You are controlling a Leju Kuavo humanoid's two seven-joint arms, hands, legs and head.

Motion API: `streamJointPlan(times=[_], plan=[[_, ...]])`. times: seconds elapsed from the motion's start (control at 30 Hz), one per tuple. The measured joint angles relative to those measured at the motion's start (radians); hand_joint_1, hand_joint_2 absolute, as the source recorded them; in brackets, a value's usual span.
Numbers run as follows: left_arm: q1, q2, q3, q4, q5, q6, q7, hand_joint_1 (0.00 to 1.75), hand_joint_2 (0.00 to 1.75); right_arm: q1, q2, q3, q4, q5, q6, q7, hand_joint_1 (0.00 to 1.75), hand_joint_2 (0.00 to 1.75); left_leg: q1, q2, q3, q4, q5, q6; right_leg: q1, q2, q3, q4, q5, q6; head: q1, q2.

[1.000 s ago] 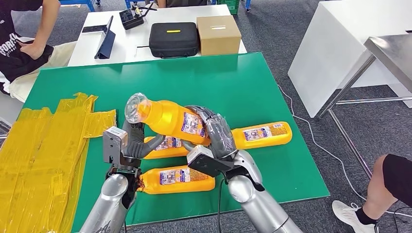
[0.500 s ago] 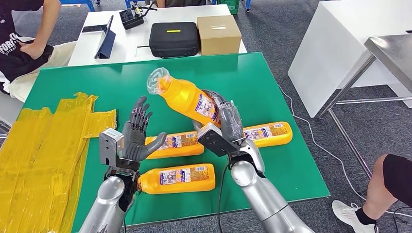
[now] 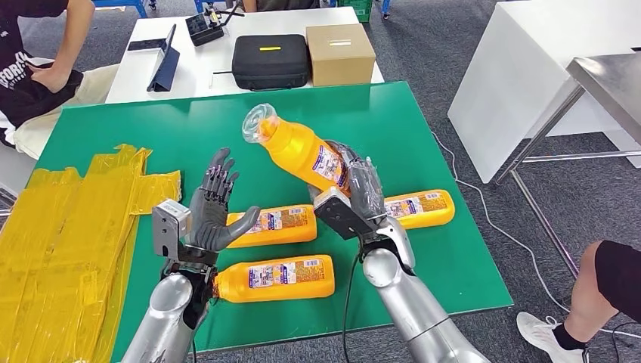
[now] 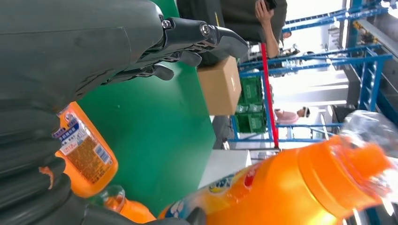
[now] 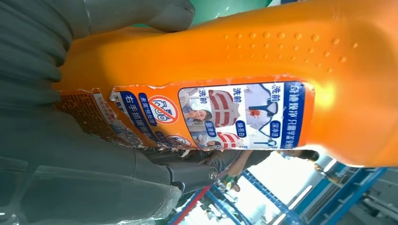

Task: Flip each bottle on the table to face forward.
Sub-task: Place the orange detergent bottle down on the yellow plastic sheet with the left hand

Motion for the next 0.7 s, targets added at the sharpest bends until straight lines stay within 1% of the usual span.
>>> streamJointPlan(times=[0.17, 0.33, 0.5, 0.7], plan=[[0.004, -0.001, -0.016, -0.042, 0.023, -0.049, 0.022, 0.00, 1.75, 0.000, 0.010, -0.017, 0.028, -0.002, 0.002, -0.007, 1.75, 1.75, 0.000, 0.000, 0.000, 0.000, 0.000, 0.000, 0.000, 0.000, 0.000, 0.000, 0.000, 0.000, 0.000, 0.000], [-0.002, -0.008, -0.051, -0.059, 0.045, -0.094, 0.041, 0.00, 1.75, 0.000, 0.030, -0.017, 0.051, 0.006, 0.006, -0.014, 1.75, 1.75, 0.000, 0.000, 0.000, 0.000, 0.000, 0.000, 0.000, 0.000, 0.000, 0.000, 0.000, 0.000, 0.000, 0.000], [-0.025, -0.018, -0.102, -0.059, 0.063, -0.091, 0.050, 0.00, 1.75, -0.002, 0.050, -0.013, 0.080, 0.005, 0.036, -0.027, 1.75, 1.75, 0.000, 0.000, 0.000, 0.000, 0.000, 0.000, 0.000, 0.000, 0.000, 0.000, 0.000, 0.000, 0.000, 0.000], [-0.055, -0.019, -0.121, -0.047, 0.085, -0.078, 0.055, 0.00, 1.75, -0.007, 0.082, 0.017, 0.118, -0.002, 0.066, -0.032, 1.75, 1.75, 0.000, 0.000, 0.000, 0.000, 0.000, 0.000, 0.000, 0.000, 0.000, 0.000, 0.000, 0.000, 0.000, 0.000]])
